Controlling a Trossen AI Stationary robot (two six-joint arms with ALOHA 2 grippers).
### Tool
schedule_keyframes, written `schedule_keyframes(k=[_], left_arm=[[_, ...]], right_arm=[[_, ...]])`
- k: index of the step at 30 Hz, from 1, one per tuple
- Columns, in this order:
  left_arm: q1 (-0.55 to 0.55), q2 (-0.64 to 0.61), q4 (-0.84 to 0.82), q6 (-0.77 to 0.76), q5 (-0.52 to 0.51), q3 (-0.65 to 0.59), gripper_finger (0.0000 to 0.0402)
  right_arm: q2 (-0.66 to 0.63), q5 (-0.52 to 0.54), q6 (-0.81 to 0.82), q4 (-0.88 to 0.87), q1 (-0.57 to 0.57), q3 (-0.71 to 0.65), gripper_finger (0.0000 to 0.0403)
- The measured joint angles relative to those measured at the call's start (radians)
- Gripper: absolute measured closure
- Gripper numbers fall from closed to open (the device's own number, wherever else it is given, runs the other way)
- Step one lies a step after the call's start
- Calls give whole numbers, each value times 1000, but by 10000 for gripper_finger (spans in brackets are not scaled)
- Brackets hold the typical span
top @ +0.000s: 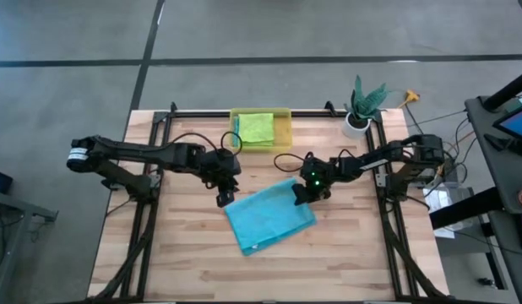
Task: Fold microfiber towels
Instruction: Fold the blue microfiber cloth
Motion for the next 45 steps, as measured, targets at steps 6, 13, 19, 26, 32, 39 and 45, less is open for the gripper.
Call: schedule_keyframes(k=[6,13,19,26,32,39,45], left_arm=[[15,-6,2,0,0,4,303],[16,-6,9,-3,1,4,303],[15,-6,9,-5,1,4,303],[17,-6,9,-4,1,6,303],[26,-6,7,19,2,6,303],[60,-16,-17,26,3,6,303],[111,-35,-100,67,-15,5,303]], right_arm=[[-32,70,-50,2,7,-6,290],[-52,94,-86,-6,8,-8,348],[-113,136,-84,-56,5,2,389],[-116,170,-307,-433,4,192,393],[-31,266,-468,-675,4,445,394],[175,275,-647,-911,5,789,394],[351,360,-864,-1166,11,1083,394]])
